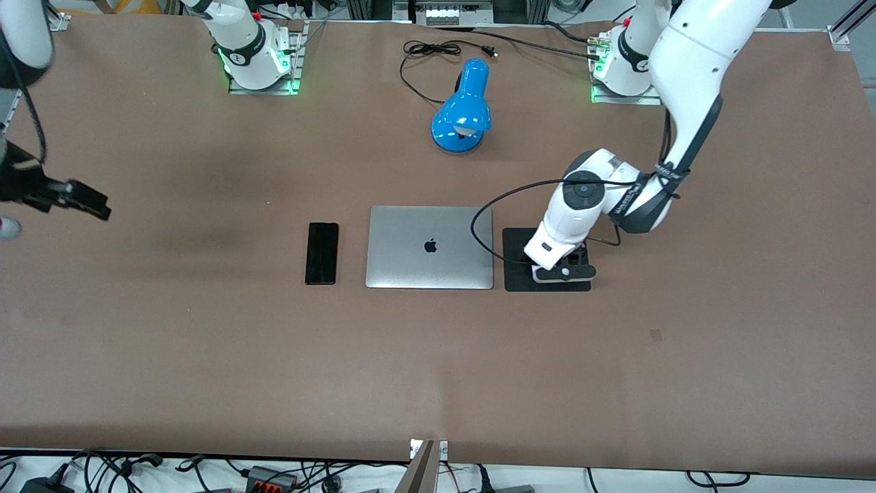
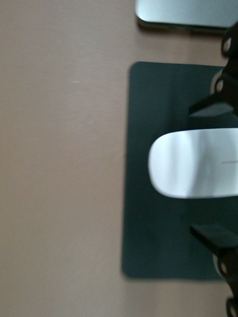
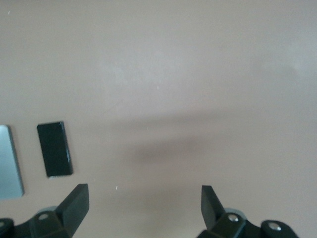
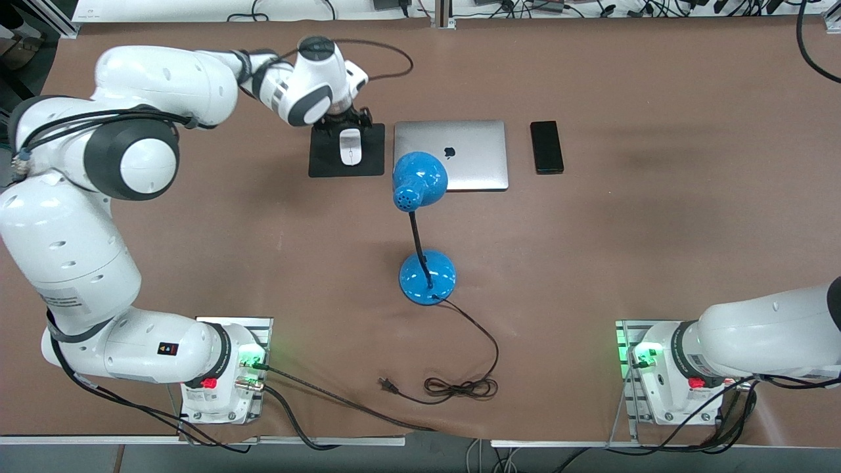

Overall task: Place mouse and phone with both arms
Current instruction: 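Release the phone with the right gripper while the left gripper lowers the mouse, then open the left gripper and lift it away from the mouse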

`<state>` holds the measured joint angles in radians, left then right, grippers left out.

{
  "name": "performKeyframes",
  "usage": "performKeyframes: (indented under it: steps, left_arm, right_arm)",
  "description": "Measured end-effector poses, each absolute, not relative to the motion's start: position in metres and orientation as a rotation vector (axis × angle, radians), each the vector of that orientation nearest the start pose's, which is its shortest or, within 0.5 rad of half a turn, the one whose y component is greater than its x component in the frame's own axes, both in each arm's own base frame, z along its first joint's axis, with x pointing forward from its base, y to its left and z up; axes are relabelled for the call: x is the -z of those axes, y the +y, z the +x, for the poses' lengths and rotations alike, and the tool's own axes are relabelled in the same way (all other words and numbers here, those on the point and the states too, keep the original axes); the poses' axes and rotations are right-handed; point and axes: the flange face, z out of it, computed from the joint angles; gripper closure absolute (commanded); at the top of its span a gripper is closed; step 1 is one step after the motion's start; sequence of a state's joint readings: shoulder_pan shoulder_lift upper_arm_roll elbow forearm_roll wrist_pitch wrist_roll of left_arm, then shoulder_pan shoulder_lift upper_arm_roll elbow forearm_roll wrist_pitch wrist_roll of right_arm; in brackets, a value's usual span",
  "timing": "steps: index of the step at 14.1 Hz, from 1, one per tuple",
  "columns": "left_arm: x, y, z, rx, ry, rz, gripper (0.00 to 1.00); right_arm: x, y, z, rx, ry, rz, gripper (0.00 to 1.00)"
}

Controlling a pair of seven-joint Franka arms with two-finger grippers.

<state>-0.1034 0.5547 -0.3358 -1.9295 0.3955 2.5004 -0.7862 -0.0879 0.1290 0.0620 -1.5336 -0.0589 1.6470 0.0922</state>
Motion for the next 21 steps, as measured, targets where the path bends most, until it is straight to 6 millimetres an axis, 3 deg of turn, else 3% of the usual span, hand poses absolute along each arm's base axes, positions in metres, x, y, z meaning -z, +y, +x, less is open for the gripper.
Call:
performKeyframes:
  steps: [4,8,10,13,15,18,21]
  left_arm:
    - [-0.303,-0.244,0.593,0.197,-0.152,-3.025,0.00]
    - [-0.391,-0.226,0.609,0.025,-0.015,-2.901,0.00]
    - [-0.441,-0.208,0.618,-0.103,0.024,-2.937,0.00]
    - [-0.502,-0.152,0.633,-0.199,0.069,-3.031,0.00]
    - [-0.535,-0.113,0.631,-0.220,0.075,-3.088,0.00]
    - [-0.575,-0.055,0.605,-0.224,0.111,-3.113,0.00]
    - [-0.590,0.000,0.568,-0.238,0.128,-3.121,0.00]
  right_arm:
    - [-0.567,-0.018,0.596,-0.103,0.174,-3.168,0.00]
    - [-0.567,-0.019,0.596,-0.107,0.168,-3.169,0.00]
    - [-0.569,-0.022,0.594,-0.109,0.144,-3.170,0.00]
    - [-0.577,-0.029,0.589,-0.115,0.158,-3.170,0.00]
    - [-0.581,-0.033,0.587,-0.108,0.169,-3.170,0.00]
    - [-0.584,-0.047,0.584,-0.108,0.202,-3.168,0.00]
    - [-0.584,-0.055,0.583,-0.109,0.221,-3.166,0.00]
